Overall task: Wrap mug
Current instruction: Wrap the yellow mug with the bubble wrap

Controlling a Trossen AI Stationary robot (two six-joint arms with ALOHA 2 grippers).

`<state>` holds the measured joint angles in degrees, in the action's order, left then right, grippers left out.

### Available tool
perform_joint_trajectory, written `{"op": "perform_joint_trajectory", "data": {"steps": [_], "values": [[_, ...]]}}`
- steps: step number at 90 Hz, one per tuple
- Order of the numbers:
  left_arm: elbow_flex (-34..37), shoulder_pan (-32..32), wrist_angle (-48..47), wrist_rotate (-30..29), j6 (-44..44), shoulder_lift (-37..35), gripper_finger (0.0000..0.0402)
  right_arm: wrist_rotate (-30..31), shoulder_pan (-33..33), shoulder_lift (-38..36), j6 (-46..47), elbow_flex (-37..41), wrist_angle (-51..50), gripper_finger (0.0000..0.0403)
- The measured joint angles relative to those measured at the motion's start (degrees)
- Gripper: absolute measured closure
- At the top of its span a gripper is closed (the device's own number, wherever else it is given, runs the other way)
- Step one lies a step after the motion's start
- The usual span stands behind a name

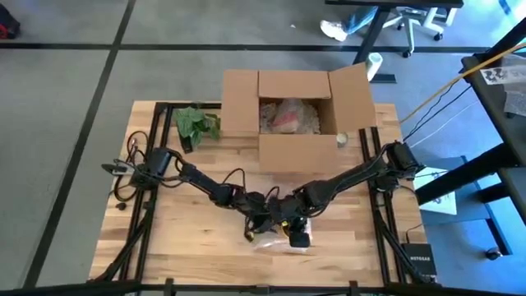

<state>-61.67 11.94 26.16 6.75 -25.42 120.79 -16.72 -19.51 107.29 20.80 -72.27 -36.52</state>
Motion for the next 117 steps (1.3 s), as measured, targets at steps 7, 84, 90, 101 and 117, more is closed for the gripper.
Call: {"op": "perform_joint_trajectory", "data": {"steps": [7, 84, 90, 101, 117], "values": [[-0.05, 0.13, -4.08, -3.25, -2.26, -2.49, 0.0302, 0.14, 0.04, 0.04, 0.0, -0.02, 0.43, 0.0403], [0.08, 4.27, -10.57, -4.05, -1.63, -9.04, 0.0301, 3.3, -0.01, 0.02, -0.78, -4.16, -3.23, 0.0402], [0.08, 4.27, -10.37, -4.07, -1.61, -9.04, 0.0301, 4.55, 0.04, 0.02, -1.35, -5.89, -5.64, 0.0402], [0.08, 4.33, -10.46, -4.07, -1.58, -9.04, 0.0301, 7.19, -0.02, -0.03, -1.88, -9.24, -10.9, 0.0402], [0.08, 4.31, -10.52, -4.07, -1.31, -9.04, 0.0301, 9.77, -0.02, -0.1, -2.12, -13.22, -16.77, 0.0402]]}}
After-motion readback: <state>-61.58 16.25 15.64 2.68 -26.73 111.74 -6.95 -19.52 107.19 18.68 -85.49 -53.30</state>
